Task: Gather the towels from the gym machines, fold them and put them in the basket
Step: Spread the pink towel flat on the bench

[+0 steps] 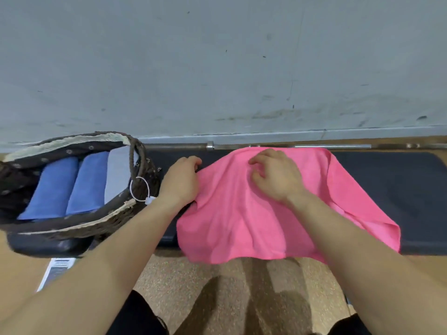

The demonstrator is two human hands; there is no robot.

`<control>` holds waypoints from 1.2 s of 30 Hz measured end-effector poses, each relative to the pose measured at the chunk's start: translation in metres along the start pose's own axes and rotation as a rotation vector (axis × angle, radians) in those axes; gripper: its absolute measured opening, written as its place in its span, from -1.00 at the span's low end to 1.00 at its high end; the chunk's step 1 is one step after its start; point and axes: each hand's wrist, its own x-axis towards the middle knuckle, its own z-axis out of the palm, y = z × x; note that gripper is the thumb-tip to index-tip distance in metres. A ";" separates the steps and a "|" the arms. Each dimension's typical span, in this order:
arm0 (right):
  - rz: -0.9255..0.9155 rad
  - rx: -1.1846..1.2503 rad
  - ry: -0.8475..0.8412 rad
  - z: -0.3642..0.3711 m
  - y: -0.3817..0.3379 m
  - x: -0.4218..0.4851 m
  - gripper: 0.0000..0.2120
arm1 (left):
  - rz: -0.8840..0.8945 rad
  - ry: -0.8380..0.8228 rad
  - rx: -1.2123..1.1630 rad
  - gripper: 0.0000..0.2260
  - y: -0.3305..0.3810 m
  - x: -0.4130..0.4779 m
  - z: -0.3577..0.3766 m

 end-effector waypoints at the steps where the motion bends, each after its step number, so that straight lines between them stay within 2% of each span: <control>1: -0.028 -0.012 -0.044 0.005 -0.010 -0.005 -0.52 | -0.013 -0.014 0.012 -0.63 -0.003 -0.003 0.000; 4: -0.060 -0.044 -0.188 0.021 -0.024 -0.017 -0.35 | -0.031 -0.091 0.113 -0.76 -0.003 -0.010 0.000; 6: -0.072 -0.058 -0.254 0.032 -0.025 -0.023 -0.31 | -0.008 -0.078 0.206 -0.87 0.000 -0.012 0.000; 8: -0.081 -0.070 -0.282 0.039 -0.024 -0.026 -0.27 | 0.007 -0.031 0.228 -0.87 0.005 -0.008 -0.005; 13: -0.097 -0.048 -0.237 0.038 -0.031 -0.032 -0.24 | -0.074 0.210 0.112 -0.82 0.018 0.024 -0.028; 18: -0.040 -0.067 -0.161 0.028 -0.030 -0.037 -0.32 | -0.235 0.197 0.002 -0.72 0.037 0.024 -0.021; 21: 0.005 -0.093 -0.135 0.026 -0.017 -0.042 -0.34 | -0.132 0.158 -0.042 -0.60 0.045 -0.004 0.004; 23: 0.033 -0.103 -0.152 0.032 -0.007 -0.045 -0.35 | -0.048 0.123 0.035 -0.51 0.043 -0.032 0.027; 26: 0.039 -0.121 -0.189 0.042 0.006 -0.041 -0.35 | -0.014 0.008 0.201 -0.41 0.025 -0.048 0.051; 32: -0.012 -0.194 -0.142 0.048 0.025 -0.025 -0.37 | 0.108 -0.036 0.305 -0.40 -0.004 -0.016 0.041; 36: -0.014 -0.103 -0.091 0.035 0.020 -0.035 -0.39 | 0.096 -0.019 0.271 -0.40 0.015 -0.021 0.035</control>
